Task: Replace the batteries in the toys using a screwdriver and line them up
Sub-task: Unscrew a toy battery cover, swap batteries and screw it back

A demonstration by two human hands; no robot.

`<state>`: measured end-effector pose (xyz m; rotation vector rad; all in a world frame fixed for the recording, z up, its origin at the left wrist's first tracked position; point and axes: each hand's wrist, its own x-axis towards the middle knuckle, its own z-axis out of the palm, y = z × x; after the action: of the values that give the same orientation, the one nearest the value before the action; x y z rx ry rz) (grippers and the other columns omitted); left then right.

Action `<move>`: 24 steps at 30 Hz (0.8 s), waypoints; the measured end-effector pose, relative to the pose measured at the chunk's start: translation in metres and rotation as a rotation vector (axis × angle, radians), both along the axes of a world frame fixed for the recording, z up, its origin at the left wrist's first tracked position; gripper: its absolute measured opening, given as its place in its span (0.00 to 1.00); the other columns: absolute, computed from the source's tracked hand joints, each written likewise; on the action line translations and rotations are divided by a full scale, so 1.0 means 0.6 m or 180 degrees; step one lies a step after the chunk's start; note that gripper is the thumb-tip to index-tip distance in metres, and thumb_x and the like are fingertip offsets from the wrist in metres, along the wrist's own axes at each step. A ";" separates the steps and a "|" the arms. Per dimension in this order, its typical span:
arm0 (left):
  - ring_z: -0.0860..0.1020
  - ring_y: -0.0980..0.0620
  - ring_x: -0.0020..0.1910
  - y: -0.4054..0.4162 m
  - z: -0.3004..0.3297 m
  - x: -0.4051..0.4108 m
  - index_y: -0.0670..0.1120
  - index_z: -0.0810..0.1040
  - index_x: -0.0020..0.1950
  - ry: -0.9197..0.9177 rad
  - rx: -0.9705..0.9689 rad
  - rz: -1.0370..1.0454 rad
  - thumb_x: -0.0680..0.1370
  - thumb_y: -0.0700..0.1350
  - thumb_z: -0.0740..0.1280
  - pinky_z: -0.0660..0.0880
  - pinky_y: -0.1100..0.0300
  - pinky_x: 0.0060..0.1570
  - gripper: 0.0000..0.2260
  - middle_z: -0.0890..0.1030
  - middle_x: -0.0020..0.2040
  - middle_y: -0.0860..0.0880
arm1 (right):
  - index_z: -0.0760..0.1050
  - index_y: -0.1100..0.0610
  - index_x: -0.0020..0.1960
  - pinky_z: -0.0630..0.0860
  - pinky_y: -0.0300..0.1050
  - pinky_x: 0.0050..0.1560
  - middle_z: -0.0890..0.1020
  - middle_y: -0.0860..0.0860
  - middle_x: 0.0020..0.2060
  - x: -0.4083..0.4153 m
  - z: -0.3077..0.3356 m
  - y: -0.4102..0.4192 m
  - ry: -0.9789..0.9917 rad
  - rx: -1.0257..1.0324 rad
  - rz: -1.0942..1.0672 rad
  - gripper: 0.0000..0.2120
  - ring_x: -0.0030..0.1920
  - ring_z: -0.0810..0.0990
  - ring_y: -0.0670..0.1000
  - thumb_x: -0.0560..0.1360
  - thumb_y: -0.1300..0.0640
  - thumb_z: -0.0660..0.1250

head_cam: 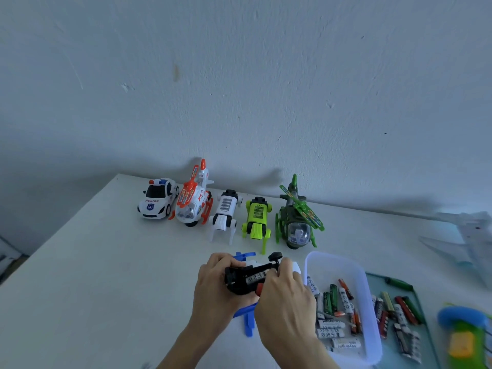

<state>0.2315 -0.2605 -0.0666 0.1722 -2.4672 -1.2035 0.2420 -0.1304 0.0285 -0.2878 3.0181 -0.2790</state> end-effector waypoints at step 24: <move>0.77 0.59 0.45 0.011 0.007 0.038 0.61 0.76 0.40 -0.0003 0.0478 0.0315 0.51 0.60 0.75 0.71 0.64 0.42 0.20 0.75 0.47 0.61 | 0.72 0.53 0.40 0.67 0.35 0.30 0.80 0.47 0.33 -0.017 -0.001 0.070 0.0380 -0.2465 -0.0376 0.07 0.29 0.70 0.44 0.76 0.59 0.66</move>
<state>0.2544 -0.2536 -0.0622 0.3323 -2.3393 -1.3455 0.2318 -0.0885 0.0278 -0.1751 2.8866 -1.4808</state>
